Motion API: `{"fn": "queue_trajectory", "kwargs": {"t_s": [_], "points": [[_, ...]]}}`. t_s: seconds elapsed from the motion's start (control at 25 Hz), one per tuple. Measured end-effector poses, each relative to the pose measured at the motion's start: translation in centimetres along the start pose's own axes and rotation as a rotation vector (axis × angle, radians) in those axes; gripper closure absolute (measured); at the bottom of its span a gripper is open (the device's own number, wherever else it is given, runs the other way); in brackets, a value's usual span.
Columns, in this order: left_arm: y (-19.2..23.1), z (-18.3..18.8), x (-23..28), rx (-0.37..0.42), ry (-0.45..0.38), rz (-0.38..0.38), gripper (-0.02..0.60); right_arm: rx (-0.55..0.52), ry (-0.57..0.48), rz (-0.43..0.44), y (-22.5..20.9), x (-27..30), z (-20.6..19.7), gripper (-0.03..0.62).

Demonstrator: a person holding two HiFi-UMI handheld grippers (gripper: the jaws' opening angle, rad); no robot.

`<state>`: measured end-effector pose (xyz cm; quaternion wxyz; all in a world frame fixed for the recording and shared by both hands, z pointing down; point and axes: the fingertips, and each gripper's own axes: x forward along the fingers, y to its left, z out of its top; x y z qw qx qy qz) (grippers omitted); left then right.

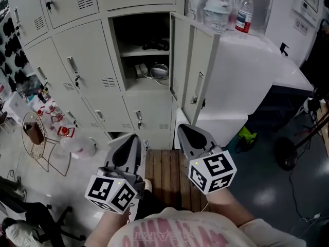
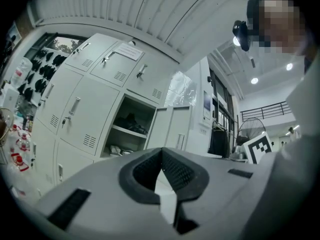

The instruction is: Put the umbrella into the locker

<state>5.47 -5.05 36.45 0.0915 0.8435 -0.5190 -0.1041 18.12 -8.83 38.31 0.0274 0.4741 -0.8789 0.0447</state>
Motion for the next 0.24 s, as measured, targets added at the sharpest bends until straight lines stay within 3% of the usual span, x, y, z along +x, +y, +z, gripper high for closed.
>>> {"fn": "queue_trajectory", "kwargs": {"t_s": [0.24], "points": [[-0.77,0.61,0.06,0.024,-0.02,0.0,0.579,-0.065,-0.011,0.0,-0.1,-0.65,0.19,0.597]]}}
